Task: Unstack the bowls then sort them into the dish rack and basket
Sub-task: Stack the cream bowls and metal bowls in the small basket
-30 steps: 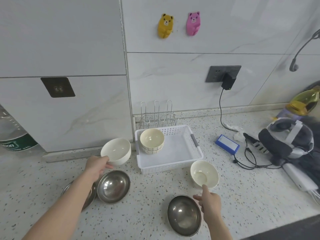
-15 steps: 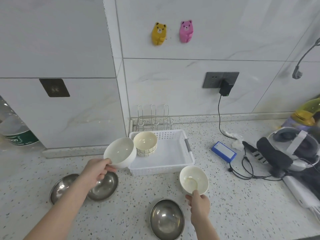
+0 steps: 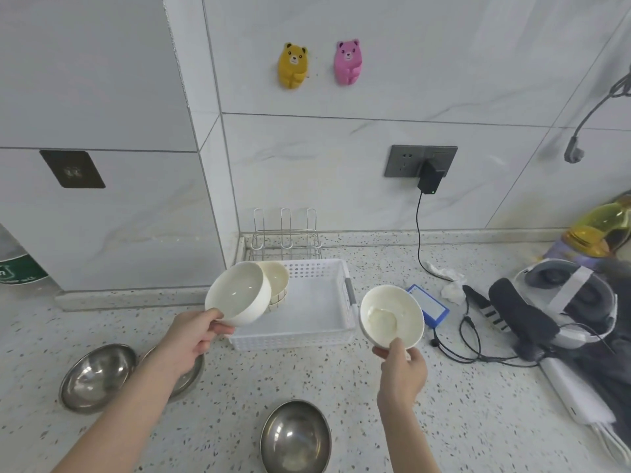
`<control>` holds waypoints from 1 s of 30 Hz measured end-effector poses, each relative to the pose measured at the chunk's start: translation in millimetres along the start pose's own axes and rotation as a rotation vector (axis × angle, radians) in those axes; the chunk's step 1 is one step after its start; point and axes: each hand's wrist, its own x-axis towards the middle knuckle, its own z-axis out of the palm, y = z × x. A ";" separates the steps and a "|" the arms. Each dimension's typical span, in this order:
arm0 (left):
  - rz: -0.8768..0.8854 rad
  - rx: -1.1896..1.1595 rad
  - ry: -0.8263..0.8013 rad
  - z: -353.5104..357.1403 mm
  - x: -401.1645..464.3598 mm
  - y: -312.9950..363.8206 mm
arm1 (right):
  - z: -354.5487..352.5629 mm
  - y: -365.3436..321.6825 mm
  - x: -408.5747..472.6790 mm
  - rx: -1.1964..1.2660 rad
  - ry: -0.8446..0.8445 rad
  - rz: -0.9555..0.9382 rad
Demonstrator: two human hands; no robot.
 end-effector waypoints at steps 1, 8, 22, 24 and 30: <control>0.001 -0.010 0.004 1.9 1.2 0.3 | 2.8 -5.7 2.2 0.004 -0.019 -0.014; 0.011 -0.058 0.037 15.4 3.4 10.6 | 34.6 -37.3 12.9 -0.038 -0.147 -0.248; 0.045 -0.104 0.135 32.6 16.6 15.5 | 108.9 -13.7 48.4 -0.411 -0.361 -0.245; 0.037 -0.099 0.139 37.1 19.2 15.9 | 118.0 -9.1 52.6 -0.481 -0.407 -0.240; 0.019 -0.073 0.141 50.6 23.5 16.1 | 135.7 4.4 61.3 -0.585 -0.434 -0.170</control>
